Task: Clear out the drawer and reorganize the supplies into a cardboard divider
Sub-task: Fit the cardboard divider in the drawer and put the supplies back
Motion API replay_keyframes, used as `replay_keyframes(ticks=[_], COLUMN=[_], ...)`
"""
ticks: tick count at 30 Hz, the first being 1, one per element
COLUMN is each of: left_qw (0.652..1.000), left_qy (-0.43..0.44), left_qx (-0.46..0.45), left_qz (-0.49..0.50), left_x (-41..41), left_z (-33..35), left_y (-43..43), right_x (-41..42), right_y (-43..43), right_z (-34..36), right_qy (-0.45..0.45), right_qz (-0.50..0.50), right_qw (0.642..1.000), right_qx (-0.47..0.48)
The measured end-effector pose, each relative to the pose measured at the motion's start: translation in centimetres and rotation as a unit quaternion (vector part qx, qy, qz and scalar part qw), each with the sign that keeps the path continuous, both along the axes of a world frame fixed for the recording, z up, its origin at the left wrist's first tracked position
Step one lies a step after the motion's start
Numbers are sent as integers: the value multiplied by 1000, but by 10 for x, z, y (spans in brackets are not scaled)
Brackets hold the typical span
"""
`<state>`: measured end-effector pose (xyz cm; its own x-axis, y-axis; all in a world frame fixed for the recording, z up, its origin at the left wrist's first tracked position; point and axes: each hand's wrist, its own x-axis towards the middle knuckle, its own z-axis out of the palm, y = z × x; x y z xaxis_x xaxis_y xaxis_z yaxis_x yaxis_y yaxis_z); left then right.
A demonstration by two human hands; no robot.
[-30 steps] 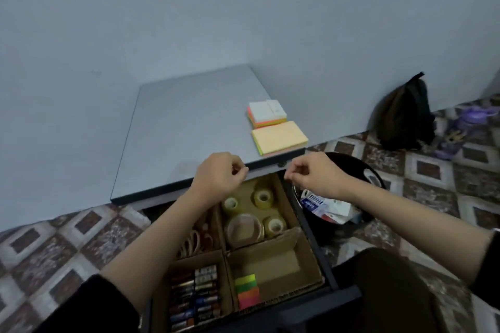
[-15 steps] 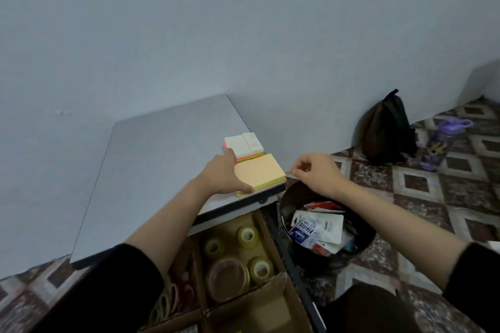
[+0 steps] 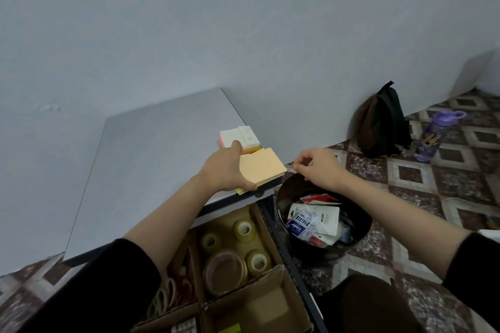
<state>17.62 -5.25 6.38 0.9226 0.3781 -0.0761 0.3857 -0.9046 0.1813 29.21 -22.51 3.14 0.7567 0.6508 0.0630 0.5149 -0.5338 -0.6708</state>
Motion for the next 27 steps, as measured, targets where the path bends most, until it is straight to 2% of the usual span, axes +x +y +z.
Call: replay_keyframes(ticks=[8, 10, 19, 27], left_qw=[990, 989, 997, 997], left_qy=[-124, -130, -64, 56], left_qx=[-48, -56, -33, 43], left_qz=[48, 53, 22, 5], left_x=[-13, -20, -20, -9], left_z=[18, 21, 1, 4], left_y=[8, 13, 7, 17], right_x=[1, 0, -6, 7], right_y=[3, 7, 22, 9], right_z=[8, 13, 22, 7], right_qy=[-28, -27, -13, 17], right_qz=[-1, 8, 29, 10], right_qw=[1000, 1000, 999, 1000], right_qx=[-2, -4, -13, -13])
